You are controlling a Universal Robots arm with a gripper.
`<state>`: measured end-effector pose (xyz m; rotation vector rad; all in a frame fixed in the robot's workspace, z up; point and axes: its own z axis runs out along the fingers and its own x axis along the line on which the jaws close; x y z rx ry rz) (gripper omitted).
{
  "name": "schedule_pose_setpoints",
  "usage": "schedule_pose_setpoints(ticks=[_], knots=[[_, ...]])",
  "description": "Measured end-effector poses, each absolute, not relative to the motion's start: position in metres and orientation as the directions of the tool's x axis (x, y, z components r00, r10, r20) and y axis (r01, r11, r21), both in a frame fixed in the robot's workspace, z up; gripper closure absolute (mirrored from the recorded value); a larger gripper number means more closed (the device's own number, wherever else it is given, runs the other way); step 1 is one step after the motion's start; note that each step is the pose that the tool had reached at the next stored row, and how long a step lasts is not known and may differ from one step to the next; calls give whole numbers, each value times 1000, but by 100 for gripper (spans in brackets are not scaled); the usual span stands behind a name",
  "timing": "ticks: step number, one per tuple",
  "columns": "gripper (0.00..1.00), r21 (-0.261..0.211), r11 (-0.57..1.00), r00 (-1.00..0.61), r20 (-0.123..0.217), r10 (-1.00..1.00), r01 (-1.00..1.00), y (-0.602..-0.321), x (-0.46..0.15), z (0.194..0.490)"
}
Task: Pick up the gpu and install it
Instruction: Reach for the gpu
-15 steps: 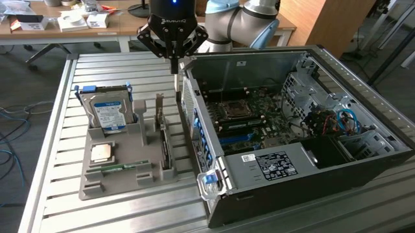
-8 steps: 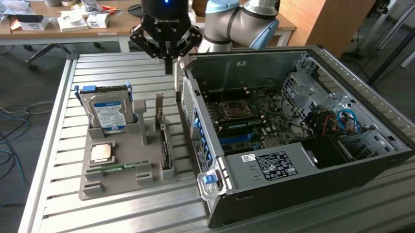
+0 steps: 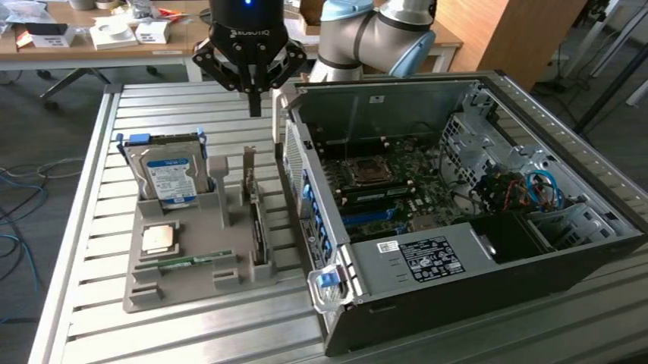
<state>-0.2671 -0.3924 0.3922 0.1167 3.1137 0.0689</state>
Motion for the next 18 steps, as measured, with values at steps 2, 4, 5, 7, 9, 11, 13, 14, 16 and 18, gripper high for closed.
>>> schedule_pose_setpoints(ticks=[2,4,5,7,9,11,13,14,16,18], knots=[[89,45,996,-997,-23,75,74,-392,-269,392],[89,45,996,-997,-23,75,74,-392,-269,392],[89,45,996,-997,-23,75,74,-392,-269,392],[89,45,996,-997,-23,75,74,-392,-269,392],[89,45,996,-997,-23,75,74,-393,-269,392],[89,45,996,-997,-23,75,74,-394,-269,392],[89,45,996,-997,-23,75,74,-395,-269,392],[89,45,996,-997,-23,75,74,-396,-269,392],[89,45,996,-997,-23,75,74,-397,-269,392],[89,45,996,-997,-23,75,74,-399,-269,392]])
